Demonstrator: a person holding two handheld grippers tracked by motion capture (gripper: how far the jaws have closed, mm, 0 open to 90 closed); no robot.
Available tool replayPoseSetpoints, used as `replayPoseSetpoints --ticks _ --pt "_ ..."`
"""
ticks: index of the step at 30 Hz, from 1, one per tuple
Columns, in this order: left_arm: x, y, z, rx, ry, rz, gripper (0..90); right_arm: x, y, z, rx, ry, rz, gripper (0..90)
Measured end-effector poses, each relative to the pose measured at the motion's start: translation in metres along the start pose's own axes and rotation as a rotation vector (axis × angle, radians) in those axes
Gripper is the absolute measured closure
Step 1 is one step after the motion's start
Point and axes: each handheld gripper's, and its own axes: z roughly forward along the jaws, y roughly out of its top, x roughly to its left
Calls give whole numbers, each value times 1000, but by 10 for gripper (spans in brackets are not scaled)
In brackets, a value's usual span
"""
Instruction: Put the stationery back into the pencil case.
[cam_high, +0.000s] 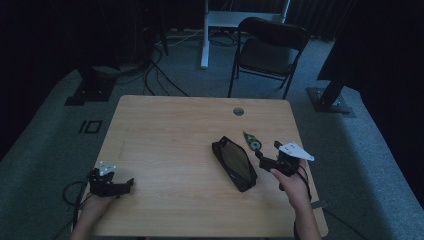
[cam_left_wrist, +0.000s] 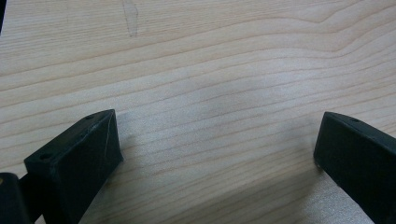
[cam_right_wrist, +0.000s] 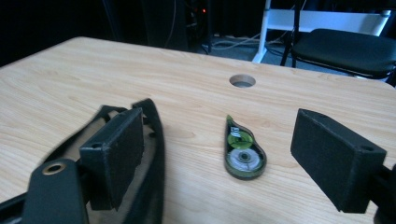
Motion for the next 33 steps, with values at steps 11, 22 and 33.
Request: replayPoseSetpoints --ticks 11,22,33 --pt "0 0 0 0 0 0 7 -16 0 37 80 -20 -27 173" --pt "0 0 0 0 0 1 7 -31 -2 82 186 -21 -45 191" --pt "0 0 0 0 0 1 7 -31 -5 119 280 -18 -67 168"
